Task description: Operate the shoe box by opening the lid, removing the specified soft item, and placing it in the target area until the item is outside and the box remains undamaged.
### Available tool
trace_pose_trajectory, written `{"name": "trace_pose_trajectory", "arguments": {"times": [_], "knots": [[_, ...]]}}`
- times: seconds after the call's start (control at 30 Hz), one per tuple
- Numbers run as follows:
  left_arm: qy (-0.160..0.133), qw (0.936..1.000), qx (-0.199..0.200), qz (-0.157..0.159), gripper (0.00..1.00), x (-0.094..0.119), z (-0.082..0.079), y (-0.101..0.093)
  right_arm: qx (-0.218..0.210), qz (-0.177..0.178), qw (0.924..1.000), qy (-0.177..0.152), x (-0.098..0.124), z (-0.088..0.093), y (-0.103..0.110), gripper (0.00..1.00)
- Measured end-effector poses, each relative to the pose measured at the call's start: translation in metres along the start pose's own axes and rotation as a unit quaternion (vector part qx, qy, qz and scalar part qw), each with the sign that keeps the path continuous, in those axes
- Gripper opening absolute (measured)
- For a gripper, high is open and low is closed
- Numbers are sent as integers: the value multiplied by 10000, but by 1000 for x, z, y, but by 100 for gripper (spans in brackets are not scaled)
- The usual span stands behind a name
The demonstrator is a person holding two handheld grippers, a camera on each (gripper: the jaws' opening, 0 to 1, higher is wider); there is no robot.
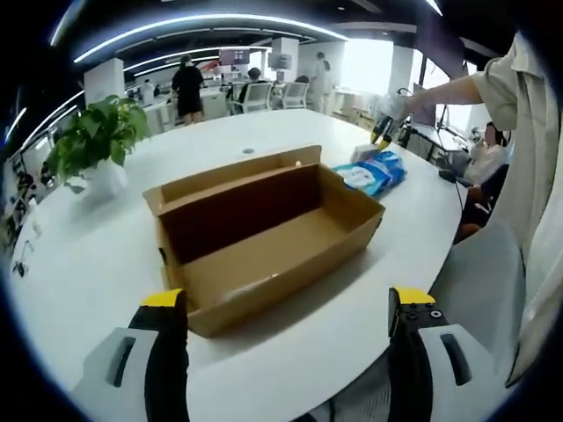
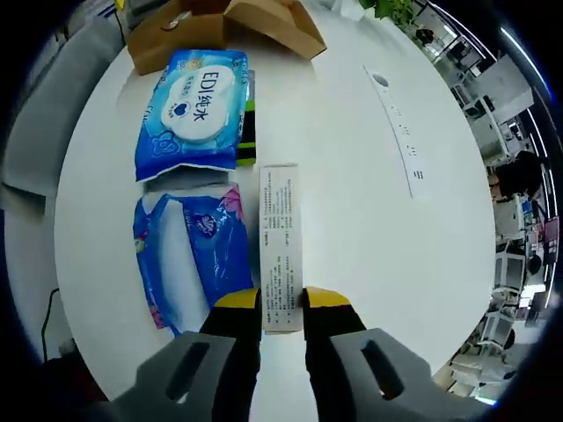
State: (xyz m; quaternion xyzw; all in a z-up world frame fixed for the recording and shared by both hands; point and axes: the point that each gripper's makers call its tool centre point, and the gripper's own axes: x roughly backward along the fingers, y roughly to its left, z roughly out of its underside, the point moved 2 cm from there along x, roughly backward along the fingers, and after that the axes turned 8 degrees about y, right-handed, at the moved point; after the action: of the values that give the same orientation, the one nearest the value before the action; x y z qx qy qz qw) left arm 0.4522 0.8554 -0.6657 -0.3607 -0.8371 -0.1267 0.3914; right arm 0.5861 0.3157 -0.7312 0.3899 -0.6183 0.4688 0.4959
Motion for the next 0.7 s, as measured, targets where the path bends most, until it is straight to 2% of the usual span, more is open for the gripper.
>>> {"name": "trace_pose_trajectory", "arguments": {"times": [0.4, 0.7], "knots": [[25, 10000, 20, -16, 97, 1, 2, -2, 236, 94, 9997, 52, 0, -2, -4, 15], [33, 10000, 36, -32, 97, 2, 4, -2, 24, 170, 9998, 59, -3, -2, -9, 17]]}}
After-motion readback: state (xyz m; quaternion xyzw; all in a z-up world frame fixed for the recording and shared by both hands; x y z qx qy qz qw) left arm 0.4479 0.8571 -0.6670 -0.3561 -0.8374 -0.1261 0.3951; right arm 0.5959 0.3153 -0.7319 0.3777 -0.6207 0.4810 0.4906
